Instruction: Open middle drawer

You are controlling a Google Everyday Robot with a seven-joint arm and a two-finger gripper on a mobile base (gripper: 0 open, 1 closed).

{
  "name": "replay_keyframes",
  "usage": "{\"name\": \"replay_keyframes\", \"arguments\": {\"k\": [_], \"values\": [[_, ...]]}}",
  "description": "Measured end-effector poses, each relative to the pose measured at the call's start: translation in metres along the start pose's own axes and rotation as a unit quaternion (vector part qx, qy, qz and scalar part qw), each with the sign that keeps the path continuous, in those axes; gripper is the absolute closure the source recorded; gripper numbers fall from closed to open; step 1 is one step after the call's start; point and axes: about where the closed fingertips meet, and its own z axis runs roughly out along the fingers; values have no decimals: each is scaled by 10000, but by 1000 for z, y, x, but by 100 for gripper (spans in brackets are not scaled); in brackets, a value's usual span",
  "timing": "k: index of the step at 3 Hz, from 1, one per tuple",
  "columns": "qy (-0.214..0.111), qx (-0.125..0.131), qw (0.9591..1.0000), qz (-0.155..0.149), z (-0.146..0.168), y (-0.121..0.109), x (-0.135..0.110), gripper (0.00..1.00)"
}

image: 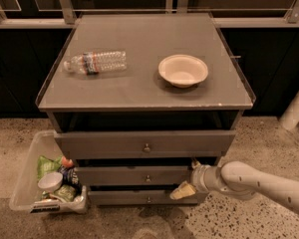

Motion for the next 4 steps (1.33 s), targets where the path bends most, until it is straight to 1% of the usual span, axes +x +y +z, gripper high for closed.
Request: {"name": "replay_keyframes", "arguments": {"k": [1,2,3,4], "values": [[46,125,9999,-19,2,-16,0,0],[97,162,9998,-34,4,-28,-1,0],[163,-120,9997,127,5,-15,4,0],[256,-410,9980,402,-2,5,12,0]]}}
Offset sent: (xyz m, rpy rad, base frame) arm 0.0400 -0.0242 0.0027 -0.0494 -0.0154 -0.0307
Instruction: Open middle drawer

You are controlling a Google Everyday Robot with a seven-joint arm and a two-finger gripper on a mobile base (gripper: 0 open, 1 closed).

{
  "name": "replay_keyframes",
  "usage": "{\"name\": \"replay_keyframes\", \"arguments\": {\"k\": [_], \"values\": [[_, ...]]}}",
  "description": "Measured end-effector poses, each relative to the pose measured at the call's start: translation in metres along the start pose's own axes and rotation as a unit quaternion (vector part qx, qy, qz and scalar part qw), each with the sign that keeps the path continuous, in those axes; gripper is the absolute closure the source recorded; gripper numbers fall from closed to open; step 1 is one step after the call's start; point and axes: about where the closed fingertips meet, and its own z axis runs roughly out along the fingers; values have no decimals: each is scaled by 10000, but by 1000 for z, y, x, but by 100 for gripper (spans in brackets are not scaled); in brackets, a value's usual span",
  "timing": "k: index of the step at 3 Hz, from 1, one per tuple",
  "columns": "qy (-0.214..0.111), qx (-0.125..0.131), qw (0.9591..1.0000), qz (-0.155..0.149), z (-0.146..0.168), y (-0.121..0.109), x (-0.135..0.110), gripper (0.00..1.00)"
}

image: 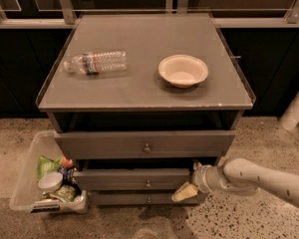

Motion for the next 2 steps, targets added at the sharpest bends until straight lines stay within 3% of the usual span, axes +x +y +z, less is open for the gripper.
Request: {"name": "replay_keyframes", "arguments": {"k": [1,2], "values": [[0,0,10000,0,-4,0,-4,0],[87,-225,9993,294,-28,22,11,0]]}}
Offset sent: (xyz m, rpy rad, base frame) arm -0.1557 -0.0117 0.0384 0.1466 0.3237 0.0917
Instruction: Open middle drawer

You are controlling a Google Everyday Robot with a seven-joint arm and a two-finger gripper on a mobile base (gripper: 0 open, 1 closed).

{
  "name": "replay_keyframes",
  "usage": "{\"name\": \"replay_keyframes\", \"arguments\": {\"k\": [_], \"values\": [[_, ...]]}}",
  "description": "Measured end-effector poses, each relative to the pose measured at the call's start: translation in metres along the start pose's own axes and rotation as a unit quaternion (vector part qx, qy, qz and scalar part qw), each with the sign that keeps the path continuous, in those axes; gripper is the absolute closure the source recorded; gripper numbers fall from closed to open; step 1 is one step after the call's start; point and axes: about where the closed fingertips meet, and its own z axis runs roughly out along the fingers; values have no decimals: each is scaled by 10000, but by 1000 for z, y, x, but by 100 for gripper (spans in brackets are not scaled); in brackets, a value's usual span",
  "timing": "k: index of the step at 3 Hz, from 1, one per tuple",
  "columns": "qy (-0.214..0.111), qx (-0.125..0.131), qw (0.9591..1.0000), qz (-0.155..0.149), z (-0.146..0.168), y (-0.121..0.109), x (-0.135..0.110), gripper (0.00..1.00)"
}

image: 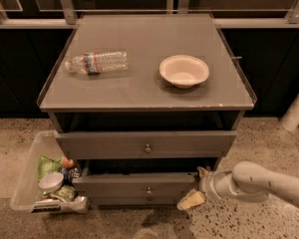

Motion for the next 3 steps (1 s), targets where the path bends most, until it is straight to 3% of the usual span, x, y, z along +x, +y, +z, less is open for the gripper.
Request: {"name": "replay_keyframes", "arguments": {"k": [1,2,3], "values": [[-7,-203,9997,157,-22,22,8,0],[45,-839,9961,281,-49,68,21,0],[86,-1248,9915,367,-70,96,29,0]]}}
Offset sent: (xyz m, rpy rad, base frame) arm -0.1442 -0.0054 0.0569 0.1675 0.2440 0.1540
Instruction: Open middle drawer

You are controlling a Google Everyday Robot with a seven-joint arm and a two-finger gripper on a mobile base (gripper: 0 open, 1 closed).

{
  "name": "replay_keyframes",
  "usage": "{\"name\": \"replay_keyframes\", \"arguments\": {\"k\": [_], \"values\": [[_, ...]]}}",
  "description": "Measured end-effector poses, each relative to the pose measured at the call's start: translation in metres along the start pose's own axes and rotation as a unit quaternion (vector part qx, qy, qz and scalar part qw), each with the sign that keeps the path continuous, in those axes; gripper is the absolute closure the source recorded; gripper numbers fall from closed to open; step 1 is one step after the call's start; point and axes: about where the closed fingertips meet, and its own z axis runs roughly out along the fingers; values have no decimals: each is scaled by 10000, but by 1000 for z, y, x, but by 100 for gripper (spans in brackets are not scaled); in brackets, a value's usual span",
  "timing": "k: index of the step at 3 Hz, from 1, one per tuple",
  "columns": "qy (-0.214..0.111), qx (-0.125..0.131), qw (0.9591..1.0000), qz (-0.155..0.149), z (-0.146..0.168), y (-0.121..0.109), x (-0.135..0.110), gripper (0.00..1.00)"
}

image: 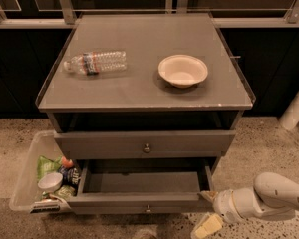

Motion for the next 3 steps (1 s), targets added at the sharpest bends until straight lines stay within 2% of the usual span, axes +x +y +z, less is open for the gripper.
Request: {"name": "replay_keyframes", "arguments": {"k": [1,2,3], "values": [[-43,-388,9991,146,-11,29,11,0],[-43,-396,9991,146,-11,29,11,0],[-268,6,9996,-16,-29,19,-4,0]]}}
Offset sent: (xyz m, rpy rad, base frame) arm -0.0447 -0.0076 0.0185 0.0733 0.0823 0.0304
